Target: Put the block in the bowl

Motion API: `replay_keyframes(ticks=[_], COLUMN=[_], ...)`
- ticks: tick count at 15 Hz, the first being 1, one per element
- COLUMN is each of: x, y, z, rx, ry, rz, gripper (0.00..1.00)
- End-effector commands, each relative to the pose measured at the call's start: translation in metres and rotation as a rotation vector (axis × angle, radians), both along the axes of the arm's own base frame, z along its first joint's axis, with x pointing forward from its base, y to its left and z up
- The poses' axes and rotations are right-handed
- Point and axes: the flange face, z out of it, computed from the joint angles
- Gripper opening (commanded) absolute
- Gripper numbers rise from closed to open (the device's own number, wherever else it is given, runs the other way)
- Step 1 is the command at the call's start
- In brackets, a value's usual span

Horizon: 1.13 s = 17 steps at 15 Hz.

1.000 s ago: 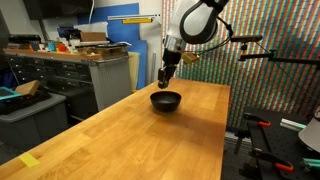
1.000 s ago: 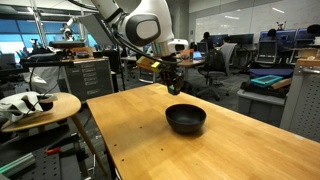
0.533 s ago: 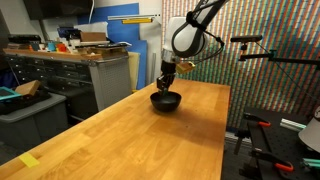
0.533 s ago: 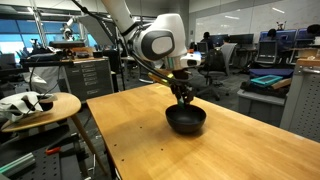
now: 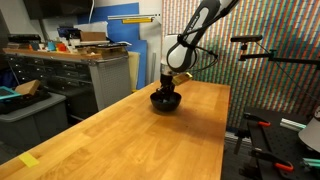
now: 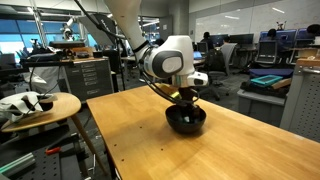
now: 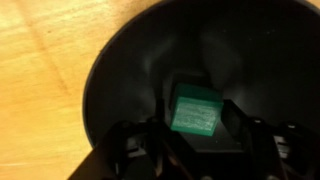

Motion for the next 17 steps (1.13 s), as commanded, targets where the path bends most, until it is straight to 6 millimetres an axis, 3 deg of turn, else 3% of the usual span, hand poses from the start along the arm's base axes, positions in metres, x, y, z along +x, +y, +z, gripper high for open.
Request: replay_keyframes(ticks=[1,3,7,12,13,17], x=[0.017,0.022,0.027,0.018,0.023,0.021], y=[-0.008,-0.012,-0.019,-0.016,-0.016,-0.015], z=[0.016,0.032,0.064,0.095,0.076,0.088], rx=[-0.004,-0.008,-0.013,0.03,0.006,0.015], ry=[-0.013,-0.035,-0.05,0.019,-0.004,0.014], rz=[-0.034,-0.038,-0.027,-0.007,-0.025,-0.019], gripper=[0.93,1.0,1.0,1.0,1.0,1.0])
